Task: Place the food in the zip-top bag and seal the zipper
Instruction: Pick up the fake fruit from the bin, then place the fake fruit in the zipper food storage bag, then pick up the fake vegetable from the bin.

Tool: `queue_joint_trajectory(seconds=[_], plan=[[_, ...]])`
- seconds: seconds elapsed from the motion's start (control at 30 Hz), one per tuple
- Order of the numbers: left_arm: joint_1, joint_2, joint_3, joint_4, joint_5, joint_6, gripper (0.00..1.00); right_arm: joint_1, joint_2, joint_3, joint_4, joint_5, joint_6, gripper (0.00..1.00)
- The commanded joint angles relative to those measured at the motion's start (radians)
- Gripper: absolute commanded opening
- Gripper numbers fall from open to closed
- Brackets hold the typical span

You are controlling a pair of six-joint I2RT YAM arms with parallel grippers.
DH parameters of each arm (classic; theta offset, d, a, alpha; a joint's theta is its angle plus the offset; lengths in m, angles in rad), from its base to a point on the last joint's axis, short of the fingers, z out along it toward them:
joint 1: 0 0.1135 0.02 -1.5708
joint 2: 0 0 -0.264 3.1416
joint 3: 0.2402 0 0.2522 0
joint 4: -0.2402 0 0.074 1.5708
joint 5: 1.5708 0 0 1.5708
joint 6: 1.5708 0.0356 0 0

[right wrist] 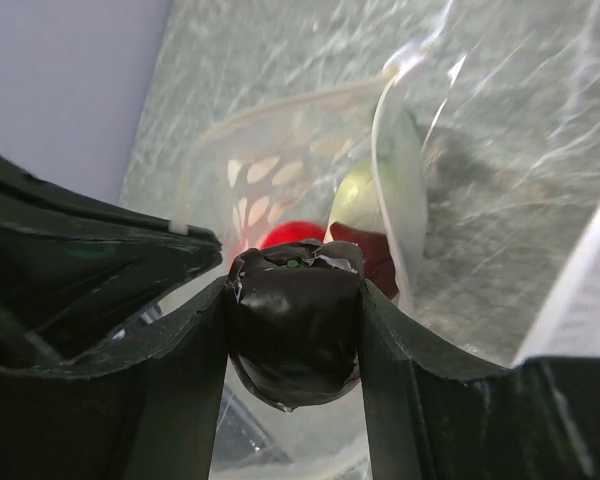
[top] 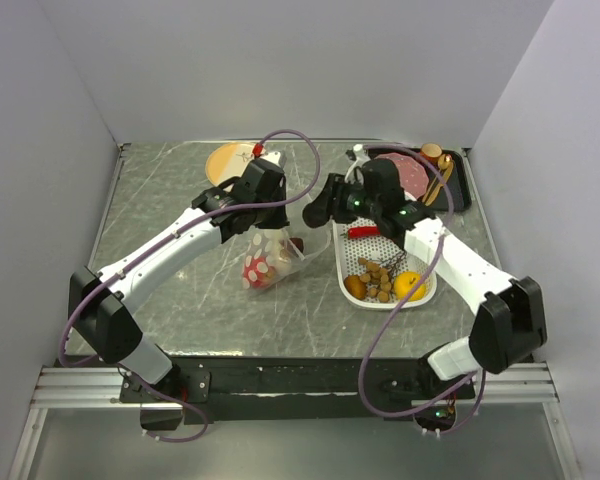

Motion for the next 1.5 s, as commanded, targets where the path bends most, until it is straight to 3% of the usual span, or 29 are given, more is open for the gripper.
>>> queue_joint_trajectory(seconds=[0.0, 0.13, 0.17, 0.23, 0.27, 0.37, 0.5, 0.73, 0.97, 1.23, 1.47], plan=[[0.002, -0.035, 0.013, 0.036, 0.014, -0.009, 0.01, 0.035, 0.043, 0.037, 0.076, -0.061, -0.010, 0.32], [0.002, -0.043, 0.010, 0.036, 0.007, -0.013, 0.01, 0.038, 0.037, 0.025, 0.075, -0.033, -0.019, 0.58], [0.002, -0.044, 0.007, 0.038, 0.007, -0.013, 0.01, 0.038, 0.028, 0.025, 0.072, -0.021, -0.023, 0.75], [0.002, -0.049, 0.000, 0.042, 0.008, -0.013, 0.01, 0.038, 0.014, 0.020, 0.066, 0.012, -0.036, 0.80], [0.002, -0.047, -0.002, 0.042, 0.008, -0.013, 0.01, 0.037, 0.002, 0.019, 0.063, 0.020, -0.040, 0.92], [0.002, -0.046, 0.001, 0.044, 0.007, -0.013, 0.01, 0.037, 0.002, 0.043, 0.023, 0.053, -0.065, 0.93], [0.003, -0.047, 0.006, 0.038, 0.004, -0.008, 0.01, 0.020, -0.079, 0.025, -0.028, 0.245, -0.010, 0.94], [0.009, -0.076, -0.013, 0.053, -0.010, -0.017, 0.01, -0.123, -0.168, -0.052, -0.218, 0.513, 0.013, 0.93], [0.023, -0.122, -0.036, 0.098, 0.007, -0.022, 0.01, -0.235, -0.020, -0.126, -0.207, 0.430, 0.029, 0.93], [0.026, -0.124, -0.050, 0.073, 0.019, -0.025, 0.01, -0.259, 0.242, -0.005, -0.152, 0.405, 0.110, 0.91], [0.026, -0.119, -0.045, 0.061, 0.010, -0.022, 0.01, -0.267, 0.367, 0.075, -0.140, 0.413, 0.202, 0.91]])
